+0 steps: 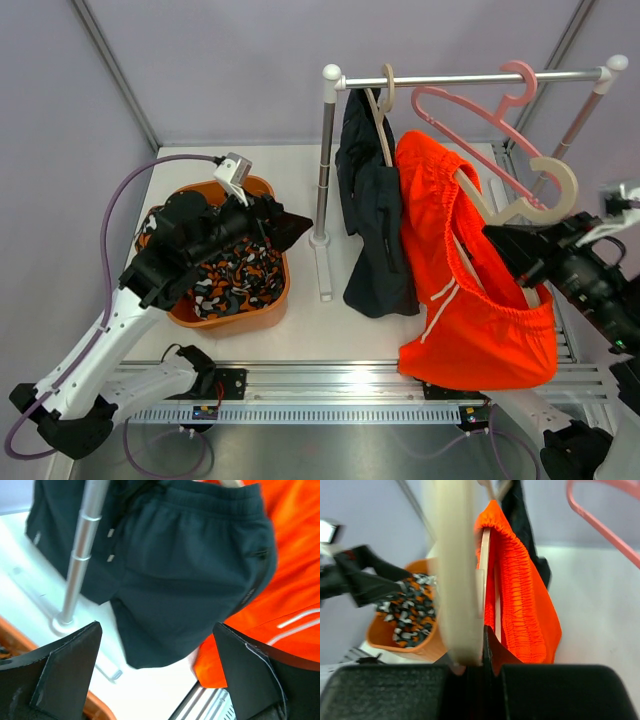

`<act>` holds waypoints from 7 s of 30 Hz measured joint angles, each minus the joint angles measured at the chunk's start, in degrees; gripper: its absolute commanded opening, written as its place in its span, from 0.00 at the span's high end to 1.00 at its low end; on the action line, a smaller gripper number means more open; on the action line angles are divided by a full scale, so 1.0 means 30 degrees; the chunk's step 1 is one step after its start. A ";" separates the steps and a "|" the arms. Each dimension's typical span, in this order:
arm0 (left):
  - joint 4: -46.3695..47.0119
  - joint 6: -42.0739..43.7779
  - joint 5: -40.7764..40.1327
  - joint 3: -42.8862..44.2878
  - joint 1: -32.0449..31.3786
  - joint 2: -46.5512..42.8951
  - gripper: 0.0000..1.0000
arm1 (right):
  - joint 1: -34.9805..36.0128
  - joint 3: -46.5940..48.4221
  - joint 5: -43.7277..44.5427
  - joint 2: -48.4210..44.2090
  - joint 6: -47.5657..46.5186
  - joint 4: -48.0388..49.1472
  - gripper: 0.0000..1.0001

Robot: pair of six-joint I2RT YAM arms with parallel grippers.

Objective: Remove the shorts from the hanger

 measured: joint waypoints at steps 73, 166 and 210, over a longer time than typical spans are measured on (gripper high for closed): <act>-0.0648 0.0379 -0.6477 0.0831 -0.3096 0.1013 0.05 | 1.5234 0.3206 1.1832 1.2910 0.0976 0.2463 1.00; 0.0117 0.0255 -0.5151 -0.0561 -0.3096 0.1282 1.00 | 2.0932 0.0991 1.7478 0.8131 -0.2157 0.5858 1.00; 1.1453 2.0910 -1.8353 1.2619 -1.1030 0.0175 1.00 | 1.8943 -0.0328 2.1937 0.7191 -0.4779 0.8888 1.00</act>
